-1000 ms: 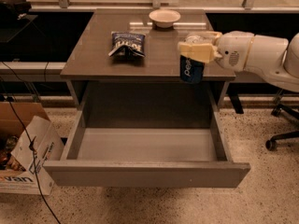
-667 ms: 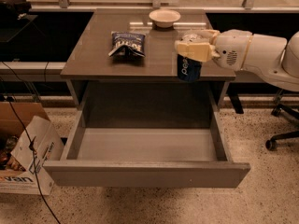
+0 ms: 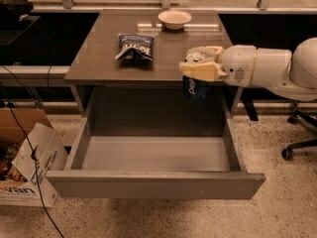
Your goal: Place pepsi can into top drawer
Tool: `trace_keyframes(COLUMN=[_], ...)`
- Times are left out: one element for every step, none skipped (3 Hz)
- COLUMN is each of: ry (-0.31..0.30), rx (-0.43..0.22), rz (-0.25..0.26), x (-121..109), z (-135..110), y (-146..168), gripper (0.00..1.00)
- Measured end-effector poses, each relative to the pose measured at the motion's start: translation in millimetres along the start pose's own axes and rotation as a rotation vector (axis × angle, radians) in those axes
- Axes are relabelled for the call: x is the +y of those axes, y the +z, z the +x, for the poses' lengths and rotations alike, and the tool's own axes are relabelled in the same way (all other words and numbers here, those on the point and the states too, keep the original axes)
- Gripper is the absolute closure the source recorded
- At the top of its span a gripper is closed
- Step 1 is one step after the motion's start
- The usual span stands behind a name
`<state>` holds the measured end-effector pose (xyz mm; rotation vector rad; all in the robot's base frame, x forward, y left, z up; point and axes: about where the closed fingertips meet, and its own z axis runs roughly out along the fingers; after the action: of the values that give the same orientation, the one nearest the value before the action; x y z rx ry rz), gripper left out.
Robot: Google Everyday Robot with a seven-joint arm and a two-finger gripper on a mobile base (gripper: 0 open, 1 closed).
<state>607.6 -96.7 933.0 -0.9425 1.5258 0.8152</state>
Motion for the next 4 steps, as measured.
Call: trace_keyframes(ry=[0.029,0.050,0.085,0.085], rx=[0.037,0.046,-0.020,-0.024], rz=[-0.033,-0.020,0.003,0.003], x=[22,47,55,56], z=[35,86,118,122], y=[-2,-5,1,2], gripper=[1.00,1.00,1.00,1.00])
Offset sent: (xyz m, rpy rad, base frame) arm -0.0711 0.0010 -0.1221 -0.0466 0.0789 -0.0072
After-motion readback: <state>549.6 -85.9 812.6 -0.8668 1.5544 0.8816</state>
